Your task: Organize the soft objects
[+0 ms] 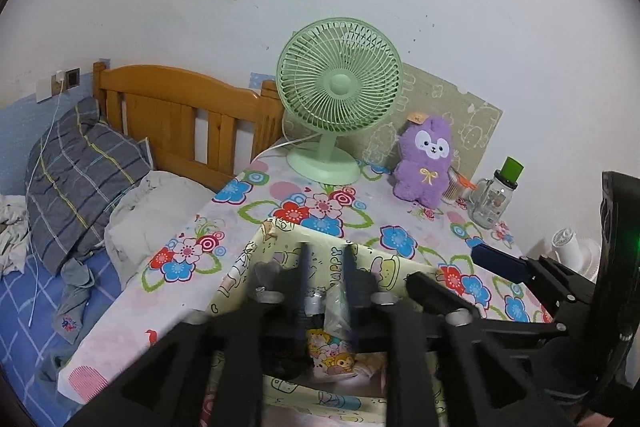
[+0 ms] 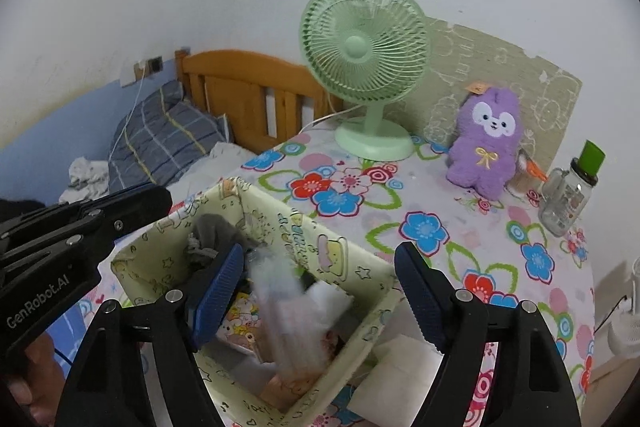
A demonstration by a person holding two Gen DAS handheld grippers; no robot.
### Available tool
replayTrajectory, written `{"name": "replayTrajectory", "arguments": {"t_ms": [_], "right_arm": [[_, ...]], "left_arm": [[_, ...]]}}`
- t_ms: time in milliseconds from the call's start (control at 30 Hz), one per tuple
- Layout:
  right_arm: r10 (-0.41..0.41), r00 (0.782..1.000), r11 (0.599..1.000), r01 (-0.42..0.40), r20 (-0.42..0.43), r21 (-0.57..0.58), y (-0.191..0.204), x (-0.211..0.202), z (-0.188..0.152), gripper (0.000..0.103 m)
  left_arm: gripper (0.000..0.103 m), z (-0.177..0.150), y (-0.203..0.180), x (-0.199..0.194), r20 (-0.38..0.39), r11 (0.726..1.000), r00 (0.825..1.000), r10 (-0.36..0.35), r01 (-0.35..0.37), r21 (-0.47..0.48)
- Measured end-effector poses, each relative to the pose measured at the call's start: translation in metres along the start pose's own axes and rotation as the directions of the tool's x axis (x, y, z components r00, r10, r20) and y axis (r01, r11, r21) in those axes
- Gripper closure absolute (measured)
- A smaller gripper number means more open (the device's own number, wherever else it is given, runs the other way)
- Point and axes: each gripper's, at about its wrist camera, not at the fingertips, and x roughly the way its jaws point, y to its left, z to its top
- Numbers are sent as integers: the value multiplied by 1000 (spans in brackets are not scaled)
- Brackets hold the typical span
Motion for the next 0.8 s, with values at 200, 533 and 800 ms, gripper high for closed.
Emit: {"name": "replayTrajectory", "arguments": {"t_ms": [200,533,800], "right_arm": [[-28,1000,999,27,7,46,-20,-12,-6,22],[-60,998,996,58,33,68,-38,-40,-19,22],[-113,993,986,107,42,128,-69,-65,-38,22]], "left_arm": [[67,-1,-12,0,4,1000,1000,-14,14,12],[50,-5,-43,0,-8,997,999,-41,42,58],[39,-10,-75,1,-23,991,997,-78,80,105]]}}
